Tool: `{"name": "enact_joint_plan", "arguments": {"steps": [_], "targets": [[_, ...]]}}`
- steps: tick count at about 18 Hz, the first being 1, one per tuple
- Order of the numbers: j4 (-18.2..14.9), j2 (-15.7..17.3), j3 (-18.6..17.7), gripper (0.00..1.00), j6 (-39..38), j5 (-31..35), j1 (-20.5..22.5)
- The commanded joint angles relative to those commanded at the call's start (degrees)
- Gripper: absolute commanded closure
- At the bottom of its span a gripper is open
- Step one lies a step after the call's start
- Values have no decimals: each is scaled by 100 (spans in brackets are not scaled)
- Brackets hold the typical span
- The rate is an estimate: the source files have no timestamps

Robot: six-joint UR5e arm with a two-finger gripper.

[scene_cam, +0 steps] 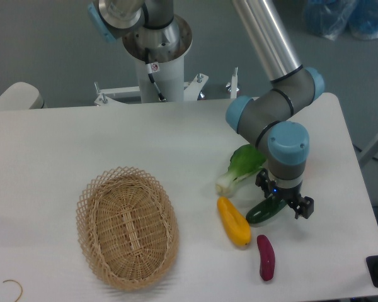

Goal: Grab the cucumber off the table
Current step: 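Close the gripper around the middle of the green cucumber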

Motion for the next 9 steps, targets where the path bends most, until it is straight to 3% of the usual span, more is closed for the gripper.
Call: {"name": "enact_joint_plan", "arguments": {"steps": [5, 7, 9], "targets": [[9, 0, -35, 4, 0, 0, -9], [-9, 0, -9, 51, 26, 0, -9], [-26, -9, 35, 74, 44, 0, -9]]}}
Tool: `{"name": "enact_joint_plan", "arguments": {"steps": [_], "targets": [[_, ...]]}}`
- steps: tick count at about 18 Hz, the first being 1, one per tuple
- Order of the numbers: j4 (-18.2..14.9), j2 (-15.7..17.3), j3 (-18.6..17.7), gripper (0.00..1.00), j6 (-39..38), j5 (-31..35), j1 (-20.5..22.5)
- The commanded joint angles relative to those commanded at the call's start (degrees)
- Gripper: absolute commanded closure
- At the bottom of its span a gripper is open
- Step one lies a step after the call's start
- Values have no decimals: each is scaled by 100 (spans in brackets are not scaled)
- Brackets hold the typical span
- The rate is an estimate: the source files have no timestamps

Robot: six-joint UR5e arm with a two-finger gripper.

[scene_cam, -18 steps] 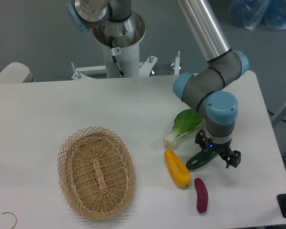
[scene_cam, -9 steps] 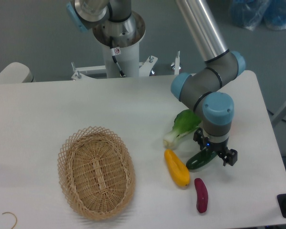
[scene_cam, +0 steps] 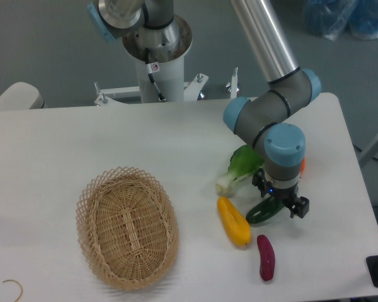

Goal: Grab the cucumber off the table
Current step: 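Close the gripper around the middle of the green cucumber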

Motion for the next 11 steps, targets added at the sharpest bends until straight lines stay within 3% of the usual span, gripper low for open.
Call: {"name": "enact_joint_plan", "arguments": {"steps": [3, 11], "targets": [[-9, 0, 18, 86, 140, 18, 9], [-105, 70, 254, 87, 404, 18, 35]]}}
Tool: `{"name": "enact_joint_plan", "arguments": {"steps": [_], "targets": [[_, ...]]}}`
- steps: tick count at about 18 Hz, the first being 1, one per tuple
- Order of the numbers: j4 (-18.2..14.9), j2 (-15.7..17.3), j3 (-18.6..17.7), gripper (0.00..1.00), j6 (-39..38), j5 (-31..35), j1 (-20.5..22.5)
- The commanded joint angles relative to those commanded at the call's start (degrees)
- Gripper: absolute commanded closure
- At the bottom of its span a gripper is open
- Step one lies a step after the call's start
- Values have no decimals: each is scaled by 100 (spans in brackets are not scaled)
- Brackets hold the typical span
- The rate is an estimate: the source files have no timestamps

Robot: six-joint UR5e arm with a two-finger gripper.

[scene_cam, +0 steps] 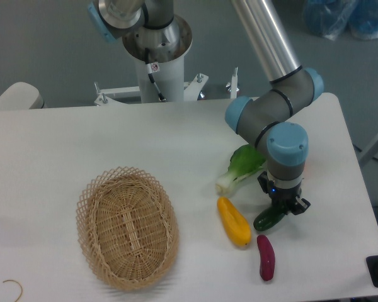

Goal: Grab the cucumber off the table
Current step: 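Close the gripper around the middle of the green cucumber, then lift the gripped cucumber up off the table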

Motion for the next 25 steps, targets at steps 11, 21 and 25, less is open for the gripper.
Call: {"name": "enact_joint_plan", "arguments": {"steps": [11, 21, 25], "targets": [[-2215, 1116, 836, 87, 1, -307, -193], [-2312, 1424, 888, 87, -1484, -588, -781], [-2294, 1424, 932, 87, -1967, -747, -1019]]}}
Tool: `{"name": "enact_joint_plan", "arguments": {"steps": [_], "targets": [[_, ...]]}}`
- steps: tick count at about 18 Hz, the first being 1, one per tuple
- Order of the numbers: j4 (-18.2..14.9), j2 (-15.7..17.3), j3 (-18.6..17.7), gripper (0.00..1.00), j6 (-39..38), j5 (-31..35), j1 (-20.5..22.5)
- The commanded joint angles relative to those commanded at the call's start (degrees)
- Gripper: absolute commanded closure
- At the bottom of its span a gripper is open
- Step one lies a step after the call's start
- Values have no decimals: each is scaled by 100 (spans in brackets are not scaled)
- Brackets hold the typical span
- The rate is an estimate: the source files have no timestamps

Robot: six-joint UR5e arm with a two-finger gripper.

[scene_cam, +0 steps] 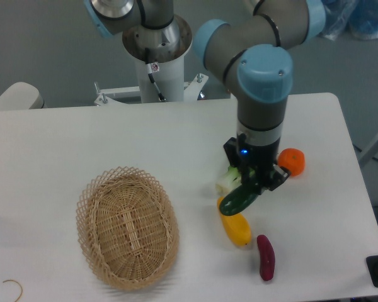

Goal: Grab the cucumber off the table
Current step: 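Lift the gripped cucumber up off the table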

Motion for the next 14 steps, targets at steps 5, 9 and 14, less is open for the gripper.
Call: {"name": "enact_joint_plan", "arguments": {"steps": [5, 9, 14], "targets": [[18, 26, 35, 87, -413, 17, -299], [18, 18, 26, 87, -572, 52, -431], [18, 18, 26, 87, -642, 61, -519]]}}
